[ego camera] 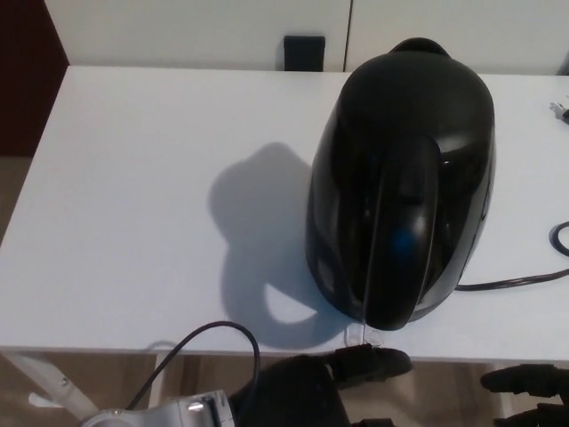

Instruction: The robot walk towards a table in front and click the button on the base of the boilling pot using its left middle finger

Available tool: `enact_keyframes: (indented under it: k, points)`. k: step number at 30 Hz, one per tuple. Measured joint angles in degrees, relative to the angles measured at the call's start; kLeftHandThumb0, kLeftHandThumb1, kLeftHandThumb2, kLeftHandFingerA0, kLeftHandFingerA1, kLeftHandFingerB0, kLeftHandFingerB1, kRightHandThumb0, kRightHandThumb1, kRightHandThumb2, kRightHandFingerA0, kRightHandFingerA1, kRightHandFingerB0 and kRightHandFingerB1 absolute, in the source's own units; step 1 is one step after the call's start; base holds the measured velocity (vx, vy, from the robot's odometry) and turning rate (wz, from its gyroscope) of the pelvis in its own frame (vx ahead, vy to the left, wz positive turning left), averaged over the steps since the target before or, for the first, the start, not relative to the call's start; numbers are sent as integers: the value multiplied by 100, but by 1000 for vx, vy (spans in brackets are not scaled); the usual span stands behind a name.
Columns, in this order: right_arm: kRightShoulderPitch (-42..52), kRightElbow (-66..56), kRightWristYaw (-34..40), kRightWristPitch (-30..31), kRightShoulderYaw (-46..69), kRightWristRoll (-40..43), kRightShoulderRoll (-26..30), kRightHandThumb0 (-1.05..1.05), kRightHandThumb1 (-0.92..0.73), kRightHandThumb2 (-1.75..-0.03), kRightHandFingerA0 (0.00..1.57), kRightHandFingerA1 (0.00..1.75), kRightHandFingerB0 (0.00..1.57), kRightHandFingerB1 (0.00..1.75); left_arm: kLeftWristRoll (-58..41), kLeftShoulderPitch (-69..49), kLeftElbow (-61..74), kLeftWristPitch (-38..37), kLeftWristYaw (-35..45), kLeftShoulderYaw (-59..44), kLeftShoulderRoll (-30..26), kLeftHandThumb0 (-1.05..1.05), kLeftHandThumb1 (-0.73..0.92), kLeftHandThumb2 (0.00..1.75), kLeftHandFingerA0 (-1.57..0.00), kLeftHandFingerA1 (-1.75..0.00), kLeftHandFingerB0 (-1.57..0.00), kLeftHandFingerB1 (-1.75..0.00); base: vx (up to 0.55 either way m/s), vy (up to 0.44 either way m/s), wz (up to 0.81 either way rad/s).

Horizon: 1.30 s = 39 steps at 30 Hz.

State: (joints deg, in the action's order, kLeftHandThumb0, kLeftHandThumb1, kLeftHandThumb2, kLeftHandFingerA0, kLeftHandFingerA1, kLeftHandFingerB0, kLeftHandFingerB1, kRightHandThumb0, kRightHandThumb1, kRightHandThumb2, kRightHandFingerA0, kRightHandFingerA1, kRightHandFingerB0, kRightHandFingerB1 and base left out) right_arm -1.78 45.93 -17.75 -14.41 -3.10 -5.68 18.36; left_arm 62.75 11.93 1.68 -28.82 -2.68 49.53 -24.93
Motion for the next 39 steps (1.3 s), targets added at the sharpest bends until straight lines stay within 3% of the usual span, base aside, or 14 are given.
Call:
enact_keyframes:
  k: [9, 10, 11, 12, 17, 18, 19, 20, 22, 23, 33, 34, 38, 39]
  points:
    - [-21, 104, 52, 49, 18, -11, -63, -33, -65, -59, 76, 49, 59, 44, 17, -634, 588, -236, -62, 82, -267, -89, 71, 72, -39, -36, -30, -35, 0, 0, 0]
    - [-5, 65, 81, 67, -6, -37, -62, -33, -65, -59, 76, 49, 59, 44, 16, -768, 640, -253, -64, 73, -342, -78, 61, 103, -37, -51, -14, -41, 0, 0, 0]
    - [15, 33, 106, 78, -27, -62, -63, -33, -65, -59, 76, 49, 59, 44, 12, -900, 657, -260, -64, 56, -436, -78, 61, 103, -37, -51, -14, -41, 0, 0, 0]
    - [41, 27, 134, 89, -50, -86, -62, -32, -64, -58, 75, 49, 57, 43, 6, -1059, 649, -260, -60, 17, -565, -89, 70, 72, -42, -37, -33, -35, 0, 0, 0]
    - [89, 30, 208, 138, -102, -140, -64, -33, -64, -59, 75, 49, 57, 43, -141, -1594, 188, -266, -148, -362, -940, -84, 66, 67, -45, -36, -38, -34, 0, 0, 0]
    - [104, 31, 222, 150, -104, -148, -63, -32, -65, -59, 75, 48, 57, 43, -240, -1741, 21, -267, -172, -500, -1008, -75, 55, 97, -41, -51, -25, -42, 0, 0, 0]
    - [111, 33, 227, 154, -106, -153, -63, -32, -64, -59, 75, 48, 58, 43, -301, -1814, -70, -266, -176, -571, -1031, -74, 68, 62, -48, -36, -42, -33, 0, 0, 0]
    - [116, 36, 234, 157, -110, -158, -63, -32, -64, -59, 75, 48, 58, 42, -378, -1902, -205, -264, -186, -662, -1041, -74, 57, 96, -41, -52, -22, -41, 0, 0, 0]
    - [137, 54, 267, 163, -114, -174, -65, -31, -63, -58, 73, 48, 57, 43, -600, -2125, -699, -260, -242, -930, -1021, -72, 57, 96, -37, -52, -19, -41, 0, 0, 0]
    - [151, 71, 285, 162, -115, -178, -69, -31, -63, -58, 73, 48, 57, 43, -696, -2209, -903, -256, -249, -1050, -1001, -66, 68, 61, -36, -34, -30, -31, 0, 0, 0]
    - [384, 226, 439, 138, -90, -179, -181, -30, -63, -58, 68, 46, 54, 41, -1521, -2413, -2827, 108, -173, -2179, -308, -49, 59, 58, -30, -39, -25, -32, 0, 0, 0]
    - [394, 238, 458, 138, -86, -179, -197, -30, -63, -58, 68, 46, 54, 41, -1647, -2357, -3077, 182, -129, -2343, -179, -54, 50, 72, -24, -46, -22, -41, 0, 0, 0]
    - [418, 303, 527, 136, -73, -180, -224, -30, -63, -58, 68, 46, 54, 41, -2022, -2071, -3910, 371, 17, -2786, 160, -53, 48, 73, -26, -47, -20, -42, 0, 0, 0]
    - [425, 323, 547, 134, -71, -181, -223, -28, -64, -59, 65, 46, 53, 41, -2114, -1998, -4105, 413, 49, -2874, 229, -41, 55, 57, -32, -40, -26, -34, 0, 0, 0]
